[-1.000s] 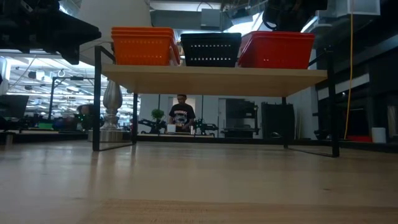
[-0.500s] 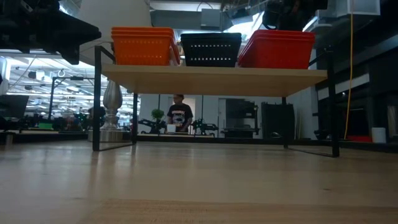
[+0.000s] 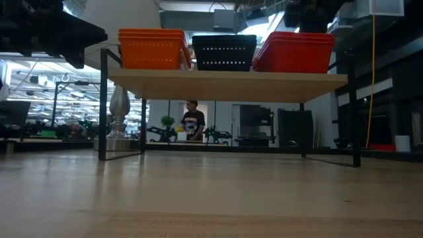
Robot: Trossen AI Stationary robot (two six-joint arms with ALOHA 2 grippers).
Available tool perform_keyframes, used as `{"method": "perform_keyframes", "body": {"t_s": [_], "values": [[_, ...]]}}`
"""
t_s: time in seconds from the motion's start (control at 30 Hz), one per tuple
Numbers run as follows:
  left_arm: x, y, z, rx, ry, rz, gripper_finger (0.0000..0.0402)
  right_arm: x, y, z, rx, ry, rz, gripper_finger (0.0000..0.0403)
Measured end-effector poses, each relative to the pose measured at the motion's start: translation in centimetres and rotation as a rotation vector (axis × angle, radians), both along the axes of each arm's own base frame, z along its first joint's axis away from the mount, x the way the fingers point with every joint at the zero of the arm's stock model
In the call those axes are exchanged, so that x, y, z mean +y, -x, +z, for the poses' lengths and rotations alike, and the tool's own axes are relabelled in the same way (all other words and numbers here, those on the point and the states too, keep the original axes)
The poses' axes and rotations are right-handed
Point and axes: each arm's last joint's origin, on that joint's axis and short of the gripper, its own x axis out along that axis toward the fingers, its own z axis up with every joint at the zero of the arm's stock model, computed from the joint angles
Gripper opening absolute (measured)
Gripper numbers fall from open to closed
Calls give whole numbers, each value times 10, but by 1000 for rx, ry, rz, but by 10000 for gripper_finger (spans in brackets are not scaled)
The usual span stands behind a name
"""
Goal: Stack baskets on shelf by color
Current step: Adjust the red bin on the shelf
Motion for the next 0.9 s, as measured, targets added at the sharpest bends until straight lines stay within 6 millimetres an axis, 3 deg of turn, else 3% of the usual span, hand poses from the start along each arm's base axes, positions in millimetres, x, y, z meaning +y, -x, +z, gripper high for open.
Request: {"method": "perform_keyframes", "body": {"t_s": [0.3, 0.5, 0.67, 0.9], "values": [[0, 0, 0, 0, 0, 1, 50, 51, 30, 16, 96, 85, 71, 72], [0, 0, 0, 0, 0, 1, 50, 84, 27, -16, 124, 18, 123, 72], [0, 0, 0, 0, 0, 1, 50, 99, 23, -45, 145, -45, 115, 72], [0, 0, 0, 0, 0, 1, 50, 112, 21, -50, 173, -47, 96, 72]]}}
